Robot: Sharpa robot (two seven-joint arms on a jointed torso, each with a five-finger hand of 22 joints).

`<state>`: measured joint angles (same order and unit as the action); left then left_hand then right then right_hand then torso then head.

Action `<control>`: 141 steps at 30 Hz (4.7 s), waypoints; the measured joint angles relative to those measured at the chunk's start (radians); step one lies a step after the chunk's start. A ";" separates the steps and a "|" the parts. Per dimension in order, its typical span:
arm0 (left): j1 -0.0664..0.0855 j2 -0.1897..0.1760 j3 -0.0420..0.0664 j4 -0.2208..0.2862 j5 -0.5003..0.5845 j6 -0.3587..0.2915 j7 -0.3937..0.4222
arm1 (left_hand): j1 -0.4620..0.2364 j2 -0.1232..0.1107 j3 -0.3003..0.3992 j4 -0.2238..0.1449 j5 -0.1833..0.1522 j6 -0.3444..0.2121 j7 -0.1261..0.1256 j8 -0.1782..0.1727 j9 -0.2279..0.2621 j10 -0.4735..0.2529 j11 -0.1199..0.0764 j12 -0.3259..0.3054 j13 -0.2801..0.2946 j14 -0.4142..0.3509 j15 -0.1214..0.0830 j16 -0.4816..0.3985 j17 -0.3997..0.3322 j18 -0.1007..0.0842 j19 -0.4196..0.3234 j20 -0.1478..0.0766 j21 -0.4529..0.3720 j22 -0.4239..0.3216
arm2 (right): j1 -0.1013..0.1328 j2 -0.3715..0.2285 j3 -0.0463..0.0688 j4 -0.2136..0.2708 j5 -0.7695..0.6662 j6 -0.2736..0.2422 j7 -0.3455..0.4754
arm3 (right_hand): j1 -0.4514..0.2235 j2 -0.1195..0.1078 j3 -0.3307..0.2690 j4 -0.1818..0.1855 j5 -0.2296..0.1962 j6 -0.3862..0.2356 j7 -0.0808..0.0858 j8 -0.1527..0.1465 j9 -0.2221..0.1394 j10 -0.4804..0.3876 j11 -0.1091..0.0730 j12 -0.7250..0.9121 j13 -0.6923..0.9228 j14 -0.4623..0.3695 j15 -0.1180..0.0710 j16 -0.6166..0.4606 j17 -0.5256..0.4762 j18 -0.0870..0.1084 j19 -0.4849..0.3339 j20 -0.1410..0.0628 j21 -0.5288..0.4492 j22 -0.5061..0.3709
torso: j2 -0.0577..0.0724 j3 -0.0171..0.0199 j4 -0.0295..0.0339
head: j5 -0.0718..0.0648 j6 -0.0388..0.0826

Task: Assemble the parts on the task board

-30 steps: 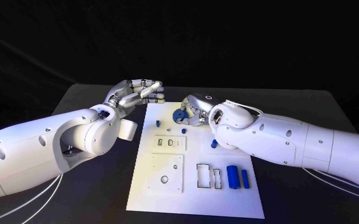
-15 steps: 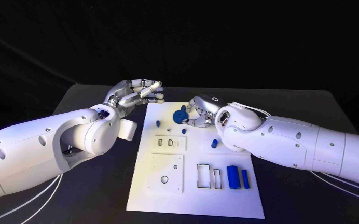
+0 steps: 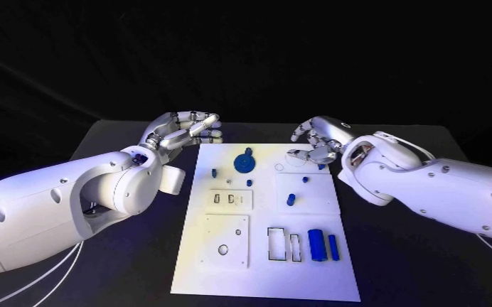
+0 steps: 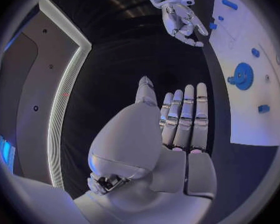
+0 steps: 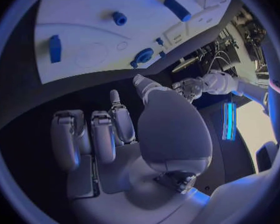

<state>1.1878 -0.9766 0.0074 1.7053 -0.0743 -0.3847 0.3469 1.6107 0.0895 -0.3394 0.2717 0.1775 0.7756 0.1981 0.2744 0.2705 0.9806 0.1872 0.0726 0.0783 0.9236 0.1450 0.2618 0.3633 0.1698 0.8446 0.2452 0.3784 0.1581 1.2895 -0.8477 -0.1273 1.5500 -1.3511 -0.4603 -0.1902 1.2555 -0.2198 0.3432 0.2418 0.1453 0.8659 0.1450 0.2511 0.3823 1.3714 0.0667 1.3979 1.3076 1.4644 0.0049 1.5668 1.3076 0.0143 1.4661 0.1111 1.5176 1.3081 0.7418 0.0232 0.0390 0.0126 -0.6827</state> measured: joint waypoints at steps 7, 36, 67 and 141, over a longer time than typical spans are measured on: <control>0.000 0.007 0.000 -0.014 0.000 0.001 0.000 | 0.000 0.000 0.000 0.000 0.000 0.000 0.000 0.000 0.001 -0.001 -0.001 0.000 0.001 0.000 0.000 0.000 0.001 0.000 -0.007 0.000 0.000 0.000 | 0.007 -0.116 0.000 0.003 0.181 0.036 0.127 | 0.096 -0.023 0.043 -0.083 0.035 -0.007 0.004 -0.010 -0.010 -0.017 0.003 -0.014 0.000 0.000 0.000 0.000 0.000 0.000 0.000 0.000 -0.009 0.000 | -0.009 0.0062 -0.0116 | -0.007 0.002; -0.001 0.017 -0.001 -0.052 0.000 0.004 0.000 | 0.004 0.004 0.000 0.000 0.000 0.000 0.000 0.000 0.003 -0.001 -0.001 0.000 0.001 0.000 0.000 0.000 0.002 0.000 -0.007 0.000 0.000 -0.001 | -0.087 -0.079 -0.001 -0.136 0.249 0.087 0.216 | 0.107 -0.027 0.084 -0.112 0.079 -0.015 0.005 -0.015 -0.017 -0.017 0.003 -0.015 0.000 0.000 0.000 0.000 0.000 0.000 0.000 0.000 -0.009 0.000 | -0.015 0.0221 -0.0235 | -0.003 -0.011; -0.001 0.015 -0.001 -0.052 0.000 0.006 0.000 | 0.004 0.004 -0.005 0.000 0.000 0.000 0.000 0.000 0.004 -0.001 -0.001 0.000 0.001 -0.003 0.004 0.000 0.004 0.000 -0.014 0.000 0.000 -0.001 | -0.095 -0.026 -0.001 -0.182 0.256 0.077 0.206 | 0.072 0.008 0.167 -0.137 0.075 0.062 -0.008 0.016 -0.009 0.008 -0.008 0.010 0.000 0.003 -0.004 0.000 0.000 0.000 0.000 0.000 0.006 -0.001 | -0.017 0.0218 -0.0240 | 0.004 -0.025; -0.011 0.048 -0.009 -0.090 0.002 0.009 -0.005 | 0.004 0.012 -0.011 0.000 -0.004 0.000 0.000 0.000 0.009 -0.001 -0.001 0.000 0.003 -0.003 0.004 -0.004 0.010 0.000 -0.014 0.000 0.000 -0.001 | -0.171 0.298 -0.008 0.001 -0.062 0.011 -0.113 | 0.005 0.035 0.209 -0.166 0.121 0.101 -0.030 0.047 0.027 0.040 -0.026 0.033 0.000 0.004 -0.025 0.000 0.000 0.000 0.000 -0.022 0.039 -0.001 | -0.027 -0.0031 -0.0170 | 0.035 -0.078</control>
<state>1.1766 -0.9282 -0.0020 1.6155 -0.0719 -0.3760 0.3415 1.6146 0.1014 -0.3503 0.2717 0.1739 0.7756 0.1981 0.2744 0.2791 0.9794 0.1857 0.0726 0.0812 0.9202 0.1485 0.2579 0.3735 0.1697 0.8307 0.2449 0.3784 0.1569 1.1186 -0.5499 -0.1349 1.5513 -1.4135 -0.4490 -0.3032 1.2604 -0.1844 0.5521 0.0759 0.2658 0.9668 0.1151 0.2977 0.4091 1.4113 0.0412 1.4307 1.3075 1.4685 -0.0199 1.5668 1.3076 0.0143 1.4662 0.0894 1.5568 1.3073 0.7150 0.0201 0.0221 0.0475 -0.7610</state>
